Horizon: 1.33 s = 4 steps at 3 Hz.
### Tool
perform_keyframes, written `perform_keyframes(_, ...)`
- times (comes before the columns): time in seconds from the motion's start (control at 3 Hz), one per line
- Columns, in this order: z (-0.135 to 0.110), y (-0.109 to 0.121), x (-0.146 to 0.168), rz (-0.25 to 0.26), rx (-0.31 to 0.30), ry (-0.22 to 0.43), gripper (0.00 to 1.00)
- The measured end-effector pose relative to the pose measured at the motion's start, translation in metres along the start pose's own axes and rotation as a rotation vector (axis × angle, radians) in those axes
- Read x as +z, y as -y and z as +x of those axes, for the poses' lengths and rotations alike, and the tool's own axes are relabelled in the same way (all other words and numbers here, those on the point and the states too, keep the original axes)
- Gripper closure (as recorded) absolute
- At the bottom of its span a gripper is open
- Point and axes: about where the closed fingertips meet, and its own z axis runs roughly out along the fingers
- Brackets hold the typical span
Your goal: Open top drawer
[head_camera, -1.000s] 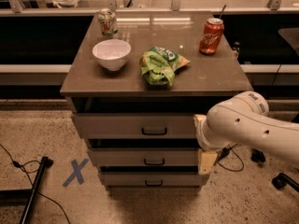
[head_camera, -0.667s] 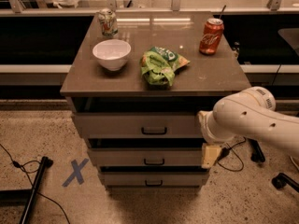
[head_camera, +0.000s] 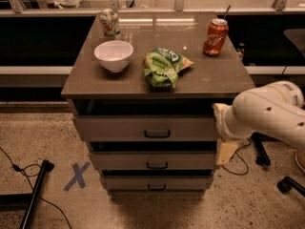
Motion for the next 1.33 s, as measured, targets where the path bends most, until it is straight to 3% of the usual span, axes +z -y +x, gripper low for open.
perform_keyframes(0.33,0.007,0.012,-0.016,0.021,-0.017,-0.004,0.0)
perform_keyframes(0.67,0.009,0.017,-0.012,0.006,-0.027,-0.004,0.0)
perform_keyframes(1.33,0.009,0.006,0.005,-0.04,-0.02,0.005,0.0)
